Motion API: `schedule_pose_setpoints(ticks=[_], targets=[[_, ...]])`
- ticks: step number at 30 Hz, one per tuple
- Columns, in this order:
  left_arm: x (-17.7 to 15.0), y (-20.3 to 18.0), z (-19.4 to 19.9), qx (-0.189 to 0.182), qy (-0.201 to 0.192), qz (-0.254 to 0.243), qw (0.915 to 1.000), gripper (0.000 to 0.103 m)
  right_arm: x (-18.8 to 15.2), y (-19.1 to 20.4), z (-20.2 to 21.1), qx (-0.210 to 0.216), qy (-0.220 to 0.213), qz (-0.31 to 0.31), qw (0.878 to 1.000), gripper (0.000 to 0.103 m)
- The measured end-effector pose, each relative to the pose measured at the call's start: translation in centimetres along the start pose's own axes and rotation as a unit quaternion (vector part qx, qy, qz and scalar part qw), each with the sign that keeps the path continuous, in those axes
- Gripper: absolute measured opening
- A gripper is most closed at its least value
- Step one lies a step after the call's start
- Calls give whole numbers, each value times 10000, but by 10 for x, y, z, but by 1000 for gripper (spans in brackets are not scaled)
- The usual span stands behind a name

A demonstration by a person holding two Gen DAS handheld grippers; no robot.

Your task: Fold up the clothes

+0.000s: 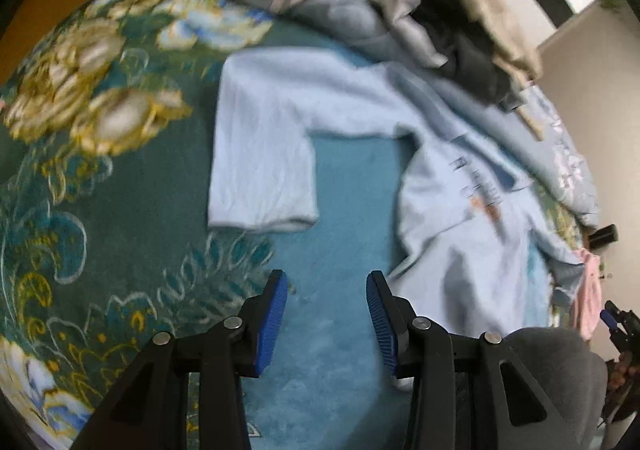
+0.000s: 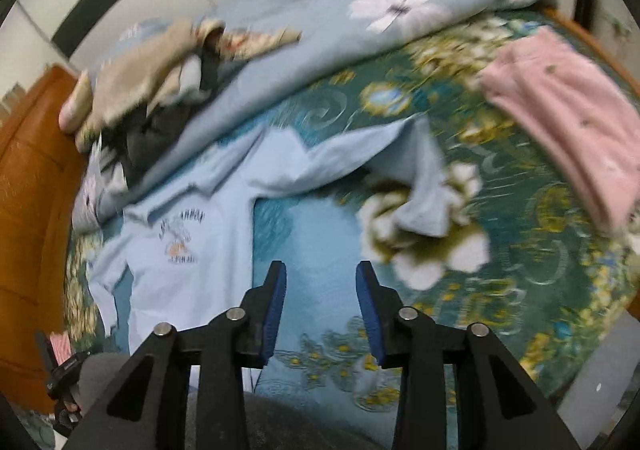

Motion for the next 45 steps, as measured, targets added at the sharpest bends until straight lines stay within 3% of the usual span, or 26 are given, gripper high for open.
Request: schedule_pose_setpoints(ticks=[9,15,20,22,25,27,33,38,44,45], targets=[[4,-51,10,-235,-183,-782,9965,52,11,5,89,209,-988,168,9947,38],[-20,-60,0,-363,134,-815,9959,52,7,25,122,343,-1117,576,9915,38],[-32,-58,-23,-500,466,-550,9961,52,26,66,116,403,-1007,984,9892,38],[-37,-57,-32,-554,599,-444,9957,52,37,86,108,595,-870,983,9896,38],[-43,-56,-46,-635,797,-285,9944,52,41,104,86,836,-545,724,9924,51],[-48,-55,-55,-689,929,-178,9931,52,36,110,63,927,-285,455,9943,52],[-67,-60,-84,-654,1238,76,9901,52,-52,103,-50,408,1321,203,9902,52],[-67,-56,-82,-739,1210,455,9889,50,-106,96,-111,187,2160,-48,9762,52],[-78,-46,-76,-676,1269,820,9862,30,-140,85,-146,-65,2608,-293,9649,49],[-80,-44,-76,-659,1285,894,9855,22,-142,87,-147,-67,2606,-309,9649,46]])
Point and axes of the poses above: each gripper's, at about its wrist camera, not at the fingertips, and z roughly against the way its jaws point, y to its left, x to its top, the point moved 10 cm from there along -z, roughly the way its jaws point, and after that the axes turned 7 degrees about -y, right-handed, at the moved point
